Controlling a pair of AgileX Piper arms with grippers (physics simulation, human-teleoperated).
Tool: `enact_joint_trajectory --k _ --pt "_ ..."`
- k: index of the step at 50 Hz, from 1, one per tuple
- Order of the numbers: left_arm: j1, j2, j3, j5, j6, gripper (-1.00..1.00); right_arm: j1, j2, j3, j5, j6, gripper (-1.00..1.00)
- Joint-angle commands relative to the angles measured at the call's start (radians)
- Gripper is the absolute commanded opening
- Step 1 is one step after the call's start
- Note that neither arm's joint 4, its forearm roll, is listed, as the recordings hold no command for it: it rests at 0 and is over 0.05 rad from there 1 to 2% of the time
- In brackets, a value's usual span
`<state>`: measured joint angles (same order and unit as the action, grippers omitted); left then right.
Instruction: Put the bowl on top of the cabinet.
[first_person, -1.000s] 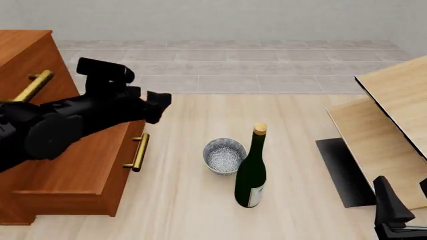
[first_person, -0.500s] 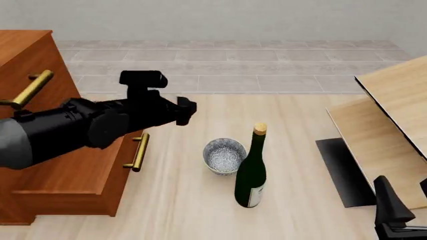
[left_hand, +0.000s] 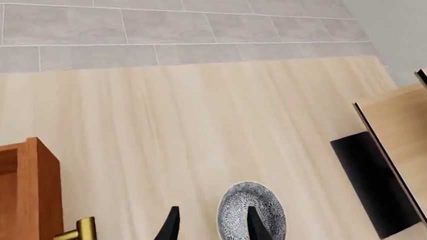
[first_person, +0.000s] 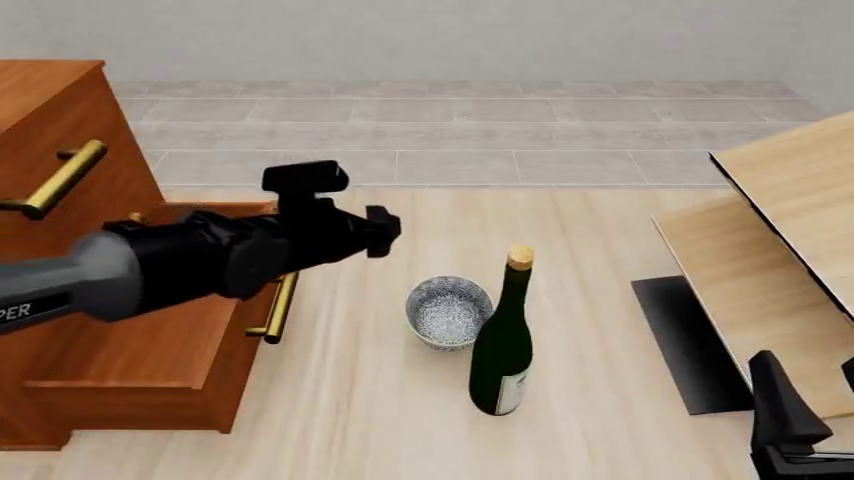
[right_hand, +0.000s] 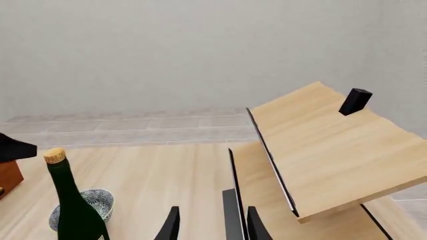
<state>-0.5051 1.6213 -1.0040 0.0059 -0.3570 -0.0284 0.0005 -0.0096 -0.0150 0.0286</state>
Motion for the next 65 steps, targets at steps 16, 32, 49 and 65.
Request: enact_joint_trajectory --k 16,32,49,65 --pt "-0.023 0.107 0.024 -0.092 -0.089 1.00 0.002 0.000 0.000 0.001 -0.003 1.00" --pt "-0.018 0.183 0.018 -0.139 -0.126 1.00 0.005 0.000 0.002 0.002 0.000 1.00" --pt "-0.015 0.252 0.019 -0.189 -0.141 1.00 0.002 0.000 0.001 0.000 0.004 1.00" --pt "-0.018 0.296 0.018 -0.220 -0.147 1.00 0.001 0.000 0.004 -0.004 0.005 1.00"
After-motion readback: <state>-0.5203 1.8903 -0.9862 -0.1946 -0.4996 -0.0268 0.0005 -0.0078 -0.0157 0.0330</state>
